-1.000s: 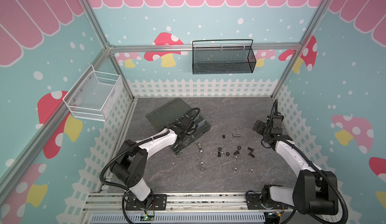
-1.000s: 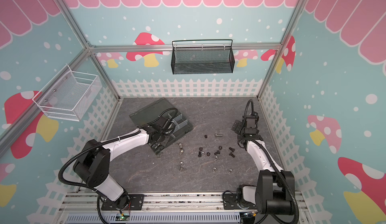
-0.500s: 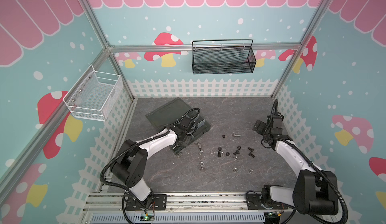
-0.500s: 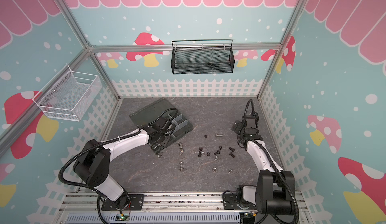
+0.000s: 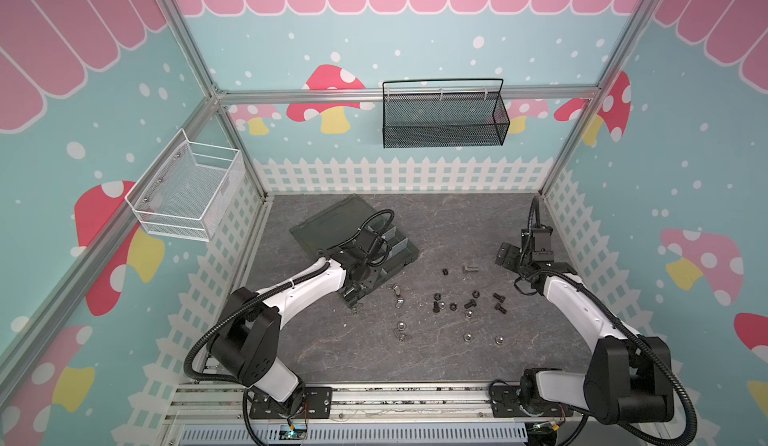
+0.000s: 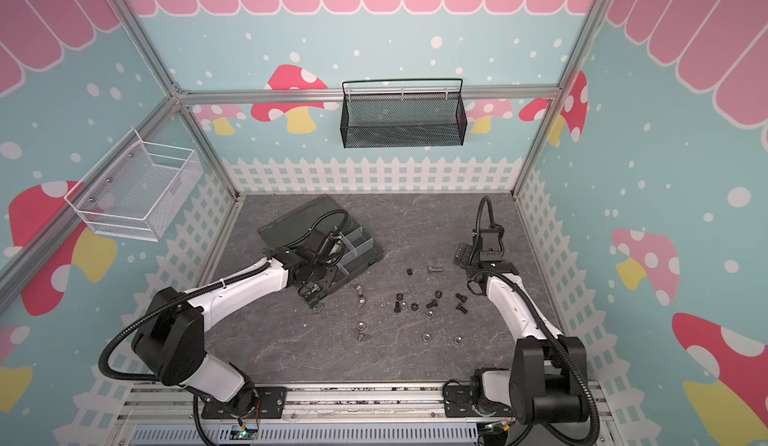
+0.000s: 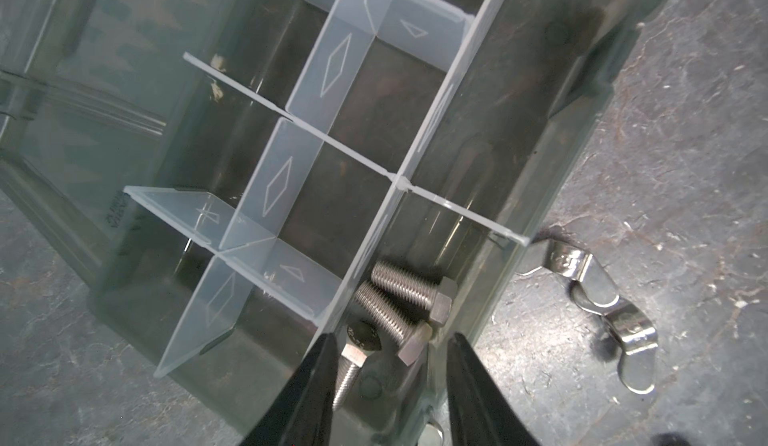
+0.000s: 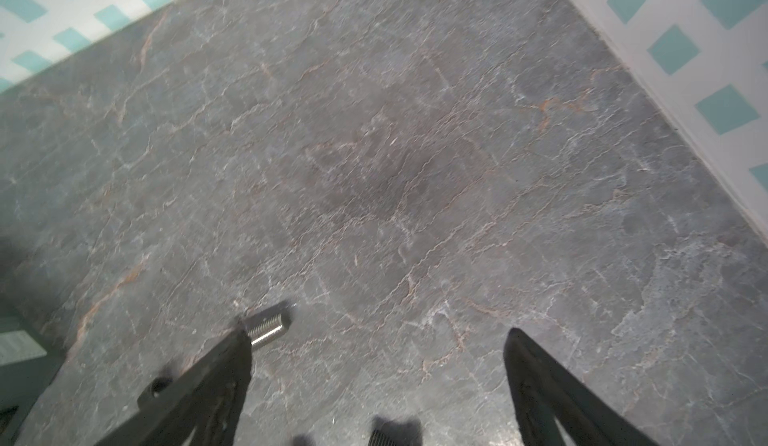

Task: Sort the screws and nuts into containers
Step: 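Grasp a loose silver bolt with the right gripper while the left gripper rises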

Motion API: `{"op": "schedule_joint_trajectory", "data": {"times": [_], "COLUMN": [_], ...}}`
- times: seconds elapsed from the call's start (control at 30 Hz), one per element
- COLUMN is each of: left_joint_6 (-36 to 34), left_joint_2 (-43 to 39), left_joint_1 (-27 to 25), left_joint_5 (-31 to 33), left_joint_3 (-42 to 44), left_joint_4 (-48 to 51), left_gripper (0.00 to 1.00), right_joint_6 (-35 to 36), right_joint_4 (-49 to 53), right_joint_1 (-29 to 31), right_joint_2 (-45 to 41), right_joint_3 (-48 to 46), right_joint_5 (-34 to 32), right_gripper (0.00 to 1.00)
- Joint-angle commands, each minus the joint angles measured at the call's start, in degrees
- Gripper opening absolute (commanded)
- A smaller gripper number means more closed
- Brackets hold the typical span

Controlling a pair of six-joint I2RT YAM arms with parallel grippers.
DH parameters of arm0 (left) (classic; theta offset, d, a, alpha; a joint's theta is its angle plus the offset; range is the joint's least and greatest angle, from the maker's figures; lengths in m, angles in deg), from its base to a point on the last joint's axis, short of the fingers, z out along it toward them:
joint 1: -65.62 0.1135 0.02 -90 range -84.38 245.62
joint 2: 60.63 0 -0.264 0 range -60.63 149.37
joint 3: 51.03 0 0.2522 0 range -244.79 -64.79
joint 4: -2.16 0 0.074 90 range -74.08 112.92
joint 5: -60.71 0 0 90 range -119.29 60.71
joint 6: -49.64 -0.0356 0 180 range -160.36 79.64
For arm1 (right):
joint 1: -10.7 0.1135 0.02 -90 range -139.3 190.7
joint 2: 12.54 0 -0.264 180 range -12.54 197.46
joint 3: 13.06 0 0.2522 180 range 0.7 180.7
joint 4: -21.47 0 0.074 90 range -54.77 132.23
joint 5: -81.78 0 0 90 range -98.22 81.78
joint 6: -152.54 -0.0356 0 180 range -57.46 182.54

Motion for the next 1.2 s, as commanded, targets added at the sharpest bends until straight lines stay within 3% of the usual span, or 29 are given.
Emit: {"op": "schedule_joint_trajectory", "data": {"times": [0.0, 0.33, 0.6, 0.8, 1.17], "left_joint_6": [3.0, 11.5, 14.3, 16.2, 16.5], "left_joint_2": [-2.7, -9.3, -11.8, -10.4, -9.4], "left_joint_1": [0.1, 0.1, 0.1, 0.1, 0.1], "left_joint_5": [0.1, -0.7, -2.8, -6.0, -6.5], "left_joint_3": [-0.1, 5.7, 9.7, 10.1, 9.3], "left_joint_4": [-1.7, -9.1, -14.3, -16.2, -16.6], "left_gripper": [0.54, 0.99, 1.0, 1.0, 1.0], "right_joint_6": [-2.1, -4.3, -7.0, -8.4, -7.6], "right_joint_4": [3.3, 1.2, -1.6, -3.1, -4.4], "right_joint_1": [2.9, 9.8, 11.3, 11.3, 11.3], "right_joint_2": [2.1, 12.5, 17.6, 20.3, 25.1], "right_joint_3": [2.0, 5.3, 5.7, 5.8, 9.1], "right_joint_5": [1.1, 6.5, 9.2, 9.2, 9.9], "right_gripper": [0.93, 0.82, 0.79, 0.79, 0.78]}}
